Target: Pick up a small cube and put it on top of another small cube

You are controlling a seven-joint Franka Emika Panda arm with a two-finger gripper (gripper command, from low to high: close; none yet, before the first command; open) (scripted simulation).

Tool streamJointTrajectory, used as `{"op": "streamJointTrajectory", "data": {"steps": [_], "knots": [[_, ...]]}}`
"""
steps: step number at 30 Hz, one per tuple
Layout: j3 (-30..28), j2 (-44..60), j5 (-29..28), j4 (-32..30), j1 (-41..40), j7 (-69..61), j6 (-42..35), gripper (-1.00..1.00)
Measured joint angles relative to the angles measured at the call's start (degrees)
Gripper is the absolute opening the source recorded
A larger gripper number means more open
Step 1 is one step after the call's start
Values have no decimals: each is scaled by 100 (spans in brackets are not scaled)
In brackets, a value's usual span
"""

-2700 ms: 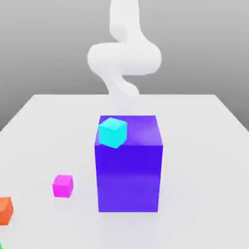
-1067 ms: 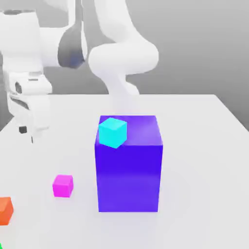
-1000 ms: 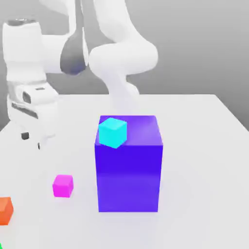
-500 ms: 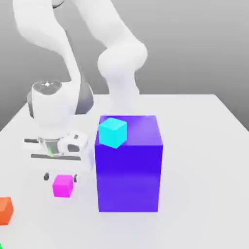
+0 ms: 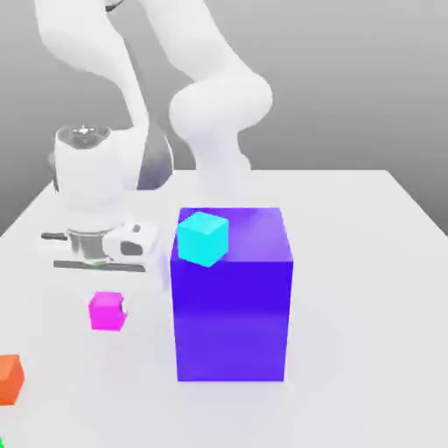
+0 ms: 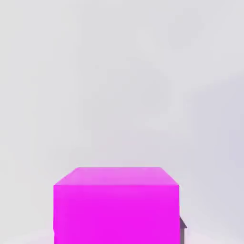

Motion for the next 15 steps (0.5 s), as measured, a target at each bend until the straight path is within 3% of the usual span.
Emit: {"op": "streamJointTrajectory", "data": {"steps": [7, 15], "knots": [[-1012, -481, 740, 1177, 1425, 1466, -746, -100], [-1555, -724, 1339, 2609, 2585, 3477, -1228, -100]]}}
